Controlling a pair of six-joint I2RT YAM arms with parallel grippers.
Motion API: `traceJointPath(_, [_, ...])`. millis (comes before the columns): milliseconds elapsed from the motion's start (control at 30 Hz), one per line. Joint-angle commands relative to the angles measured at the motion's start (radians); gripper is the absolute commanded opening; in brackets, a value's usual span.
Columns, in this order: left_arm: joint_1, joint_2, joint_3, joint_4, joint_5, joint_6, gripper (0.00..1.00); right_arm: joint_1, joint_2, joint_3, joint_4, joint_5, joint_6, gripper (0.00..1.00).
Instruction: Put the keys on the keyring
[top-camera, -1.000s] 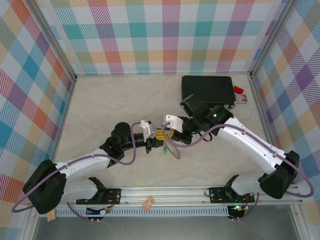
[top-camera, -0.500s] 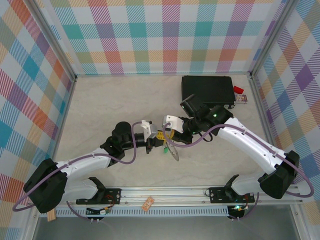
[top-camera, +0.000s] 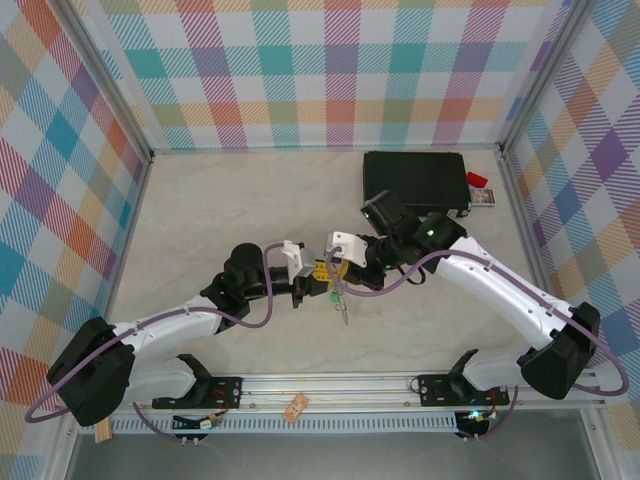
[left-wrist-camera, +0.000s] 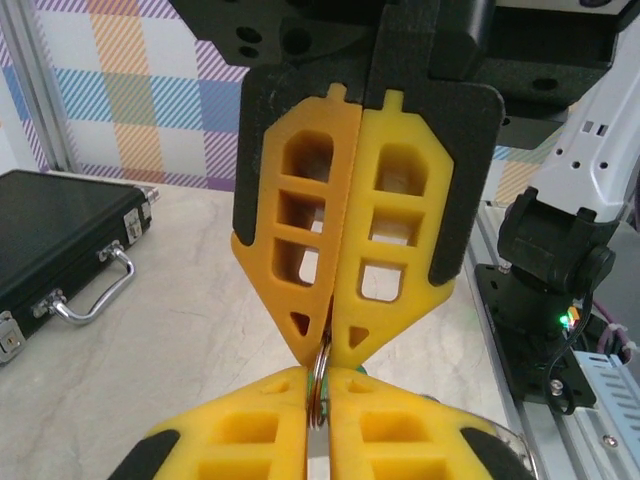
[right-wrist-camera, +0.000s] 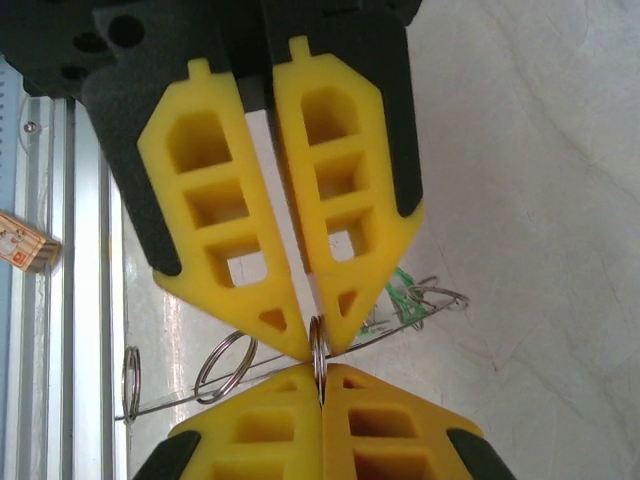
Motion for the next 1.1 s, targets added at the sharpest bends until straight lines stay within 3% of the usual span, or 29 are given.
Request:
traceJointPath(0, [-0.003, -0.01, 0.021, 0.047, 0.035, -0.008, 0.15, 0.007, -0.028, -0.009, 0.034, -0.087, -0.007, 0.0])
traceJointPath(133, [-0.004, -0.017, 0.016, 0.064, 0.038, -0.015, 0.12, 0.007, -0.028, -0.012, 0.049, -0.106, -0.005, 0.0])
traceJointPath(267, [-0.004, -0.017, 0.016, 0.057, 0.039, -0.013, 0.0, 0.007, -0.025, -0.01, 0.048, -0.104, -0.005, 0.0])
traceJointPath(433, [-0.004, -0.013, 0.017, 0.058, 0.044, -0.013, 0.0, 0.007, -0.034, -0.019, 0.054, -0.085, 0.001, 0.0])
traceJointPath(533, [-0.003, -0.018, 0.016, 0.063, 0.033, -0.018, 0.0, 0.007, -0.05, -0.032, 0.074, -0.048, 0.029, 0.1])
traceJointPath(867, [-0.004, -0.035, -0.017, 0.222, -0.052, -0.119, 0.0, 0.001, -0.257, -0.194, 0.308, 0.087, 0.258, 0.25])
traceJointPath(1067, [-0.004, -0.01, -0.044, 0.423, -0.1, -0.233, 0.0, -0.004, -0.383, -0.307, 0.496, 0.137, 0.483, 0.26])
